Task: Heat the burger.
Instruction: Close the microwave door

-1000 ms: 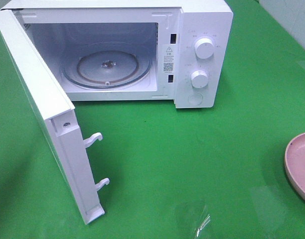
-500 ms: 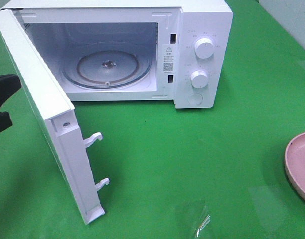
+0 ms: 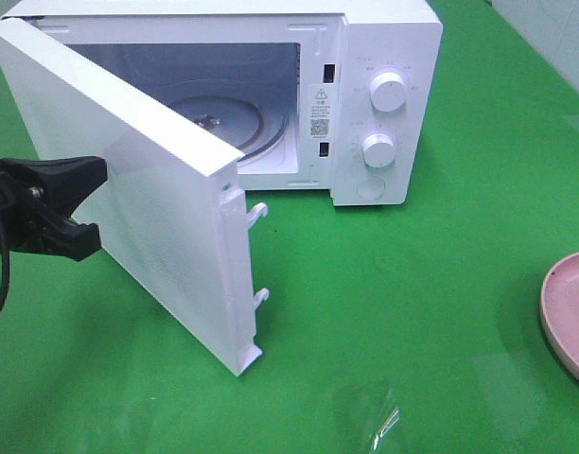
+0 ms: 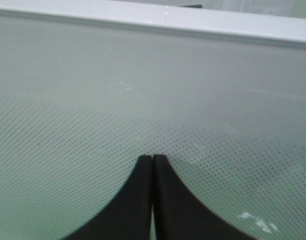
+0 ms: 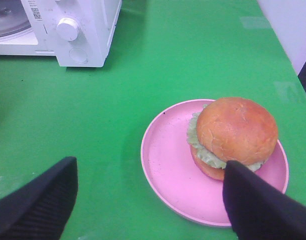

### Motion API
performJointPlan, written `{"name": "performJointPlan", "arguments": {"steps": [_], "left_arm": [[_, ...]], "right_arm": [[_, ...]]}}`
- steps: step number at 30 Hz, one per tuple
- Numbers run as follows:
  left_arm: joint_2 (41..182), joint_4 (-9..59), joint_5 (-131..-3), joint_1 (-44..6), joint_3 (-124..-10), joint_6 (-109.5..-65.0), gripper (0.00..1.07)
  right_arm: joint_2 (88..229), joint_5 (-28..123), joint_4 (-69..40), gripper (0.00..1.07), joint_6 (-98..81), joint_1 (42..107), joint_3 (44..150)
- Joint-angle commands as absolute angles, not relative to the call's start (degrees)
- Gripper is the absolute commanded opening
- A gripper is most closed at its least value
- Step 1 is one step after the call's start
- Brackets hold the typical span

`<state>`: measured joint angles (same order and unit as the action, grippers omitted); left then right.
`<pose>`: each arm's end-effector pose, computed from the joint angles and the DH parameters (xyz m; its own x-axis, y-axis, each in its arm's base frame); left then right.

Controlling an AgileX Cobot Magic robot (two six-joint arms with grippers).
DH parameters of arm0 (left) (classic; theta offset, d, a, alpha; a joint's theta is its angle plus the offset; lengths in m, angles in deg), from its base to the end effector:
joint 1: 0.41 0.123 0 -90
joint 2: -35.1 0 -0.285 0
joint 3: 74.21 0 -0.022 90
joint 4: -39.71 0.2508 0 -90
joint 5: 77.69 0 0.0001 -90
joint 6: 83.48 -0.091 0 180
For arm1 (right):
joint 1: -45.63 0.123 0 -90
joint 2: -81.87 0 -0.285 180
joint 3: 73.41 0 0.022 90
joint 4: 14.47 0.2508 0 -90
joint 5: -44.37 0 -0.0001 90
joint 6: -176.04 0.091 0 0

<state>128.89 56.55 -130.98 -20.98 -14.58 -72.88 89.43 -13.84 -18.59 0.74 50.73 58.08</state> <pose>0.2149 -0.1032 0.1754 -0.1874 0.0641 -0.9802 0.5538 0.8310 -0.0516 -0.0034 -0.0059 0.2814 -0.4096 0.0076 -0.9122 -0.0152 0.9998 0.0152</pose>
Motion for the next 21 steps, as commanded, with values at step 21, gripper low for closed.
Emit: {"name": "performJointPlan", "arguments": {"steps": [21], "left_arm": [[142.1,41.1,-128.2,-33.2,-31.4,-77.7,0.0]], "right_arm": [[87.9,-13.2,-18.3,0.76,0.5,50.4,57.9]]}}
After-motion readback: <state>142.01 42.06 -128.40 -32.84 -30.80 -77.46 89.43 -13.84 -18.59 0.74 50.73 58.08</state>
